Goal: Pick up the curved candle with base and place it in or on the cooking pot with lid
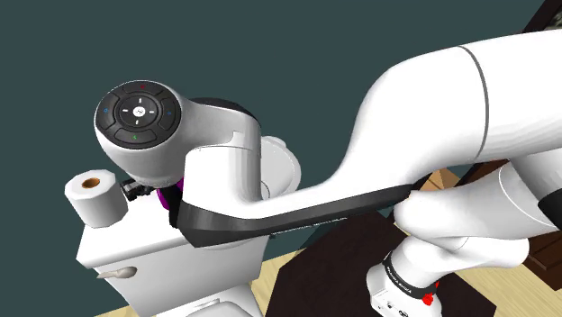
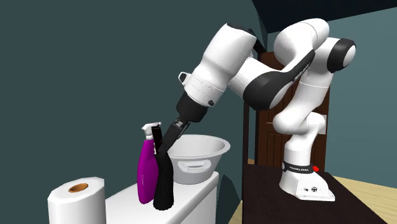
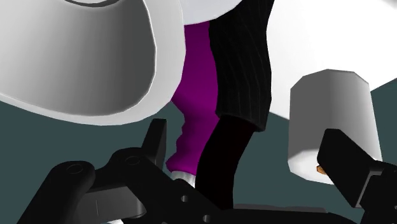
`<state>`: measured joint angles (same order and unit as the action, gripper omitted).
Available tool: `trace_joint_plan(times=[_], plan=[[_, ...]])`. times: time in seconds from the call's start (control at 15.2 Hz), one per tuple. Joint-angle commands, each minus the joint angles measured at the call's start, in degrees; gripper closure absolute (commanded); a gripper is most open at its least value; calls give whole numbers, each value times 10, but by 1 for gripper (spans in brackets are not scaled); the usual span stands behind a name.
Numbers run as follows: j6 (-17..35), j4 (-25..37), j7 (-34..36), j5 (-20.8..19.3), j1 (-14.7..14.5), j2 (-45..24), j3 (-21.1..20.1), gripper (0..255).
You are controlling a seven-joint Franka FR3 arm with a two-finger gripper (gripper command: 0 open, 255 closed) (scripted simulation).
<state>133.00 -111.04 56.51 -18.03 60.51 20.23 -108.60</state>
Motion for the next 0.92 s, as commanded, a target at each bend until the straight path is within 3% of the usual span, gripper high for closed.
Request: trace_joint_plan(times=[0.0, 0.4, 0.86], plan=[[14, 5, -9, 19, 31, 21, -23, 0], [51, 2, -25, 44, 80, 50, -53, 0], [51, 2, -25, 44, 80, 50, -53, 0]])
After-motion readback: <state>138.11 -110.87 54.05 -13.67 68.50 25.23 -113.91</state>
